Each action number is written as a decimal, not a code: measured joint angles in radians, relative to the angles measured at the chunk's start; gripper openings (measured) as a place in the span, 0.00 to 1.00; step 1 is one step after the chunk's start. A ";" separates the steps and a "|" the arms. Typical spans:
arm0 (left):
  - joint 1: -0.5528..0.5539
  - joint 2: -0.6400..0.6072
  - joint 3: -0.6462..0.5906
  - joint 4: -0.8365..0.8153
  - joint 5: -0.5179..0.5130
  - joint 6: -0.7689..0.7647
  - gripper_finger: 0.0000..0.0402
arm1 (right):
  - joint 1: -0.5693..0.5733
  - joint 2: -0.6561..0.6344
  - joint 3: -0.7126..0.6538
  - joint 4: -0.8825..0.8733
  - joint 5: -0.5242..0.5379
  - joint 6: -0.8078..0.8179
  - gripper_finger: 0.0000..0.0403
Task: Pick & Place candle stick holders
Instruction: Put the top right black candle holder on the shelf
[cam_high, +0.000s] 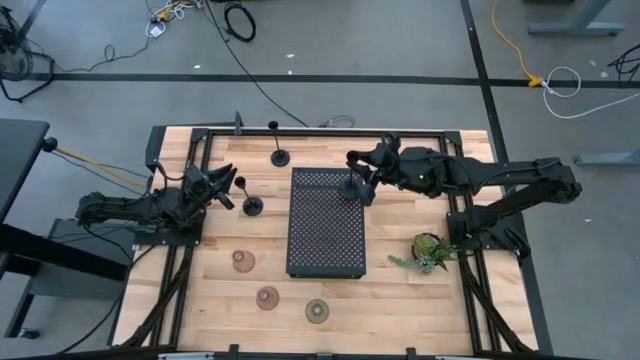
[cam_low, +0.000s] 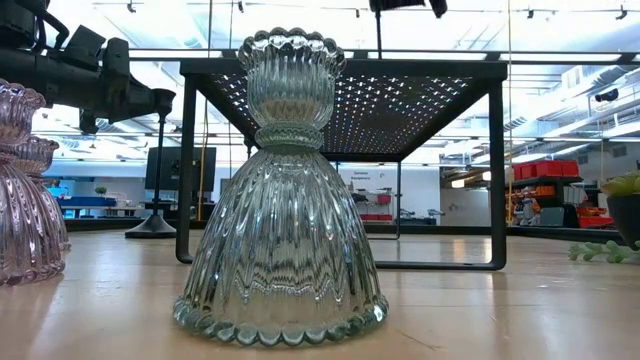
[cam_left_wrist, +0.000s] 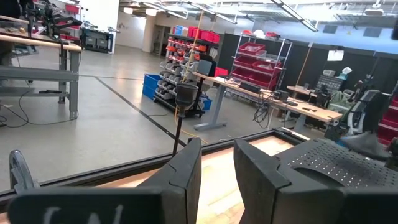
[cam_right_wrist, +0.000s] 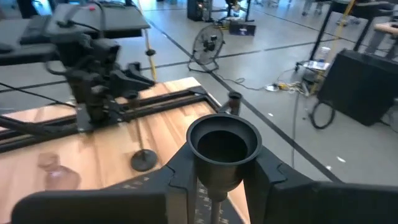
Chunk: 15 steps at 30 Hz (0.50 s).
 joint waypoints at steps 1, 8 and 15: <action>0.000 0.000 0.000 0.000 0.000 0.000 0.25 | -0.005 0.000 -0.004 -0.003 0.000 -0.003 0.19; 0.000 0.000 0.000 0.000 0.000 0.000 0.25 | -0.018 -0.001 -0.004 0.014 -0.001 -0.006 0.19; 0.000 0.000 0.000 0.000 0.000 0.001 0.25 | -0.018 -0.001 -0.004 0.012 0.000 0.016 0.19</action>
